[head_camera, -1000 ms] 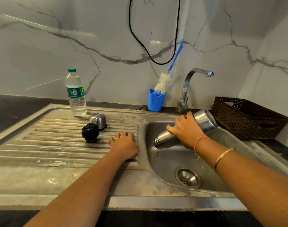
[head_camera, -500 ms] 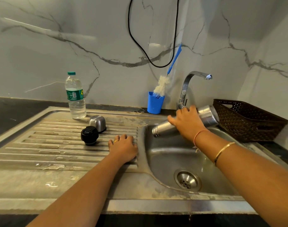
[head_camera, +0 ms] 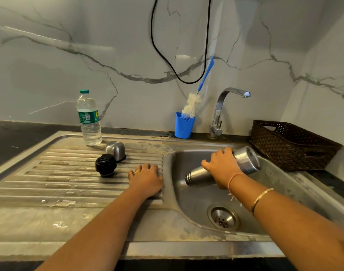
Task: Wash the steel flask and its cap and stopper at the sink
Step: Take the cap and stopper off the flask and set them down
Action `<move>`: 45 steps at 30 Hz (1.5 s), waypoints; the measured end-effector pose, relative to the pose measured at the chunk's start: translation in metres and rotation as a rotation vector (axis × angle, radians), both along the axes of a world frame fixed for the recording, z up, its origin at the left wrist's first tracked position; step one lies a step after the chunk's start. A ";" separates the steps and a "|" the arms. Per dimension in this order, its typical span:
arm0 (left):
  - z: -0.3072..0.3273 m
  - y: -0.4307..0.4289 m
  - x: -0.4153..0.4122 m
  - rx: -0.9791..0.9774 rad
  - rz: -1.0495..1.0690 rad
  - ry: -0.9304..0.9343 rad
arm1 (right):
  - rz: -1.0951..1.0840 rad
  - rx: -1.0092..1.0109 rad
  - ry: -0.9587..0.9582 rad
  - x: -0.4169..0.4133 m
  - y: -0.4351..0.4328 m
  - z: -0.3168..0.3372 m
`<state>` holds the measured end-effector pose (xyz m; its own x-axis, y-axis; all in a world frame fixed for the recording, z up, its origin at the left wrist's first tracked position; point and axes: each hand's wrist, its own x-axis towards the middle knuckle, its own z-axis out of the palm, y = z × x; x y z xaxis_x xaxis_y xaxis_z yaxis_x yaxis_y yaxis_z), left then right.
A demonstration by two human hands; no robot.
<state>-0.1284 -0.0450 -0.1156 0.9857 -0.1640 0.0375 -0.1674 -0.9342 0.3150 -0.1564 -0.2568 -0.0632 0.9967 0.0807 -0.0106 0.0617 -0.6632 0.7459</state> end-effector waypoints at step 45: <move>0.002 0.001 0.003 -0.021 -0.006 -0.006 | -0.062 1.910 -0.378 0.011 0.033 -0.007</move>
<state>-0.1258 -0.0436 -0.1139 0.9844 -0.1694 0.0469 -0.1753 -0.9263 0.3335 -0.1449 -0.2234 -0.0699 0.9277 -0.3049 0.2154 0.0452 -0.4811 -0.8755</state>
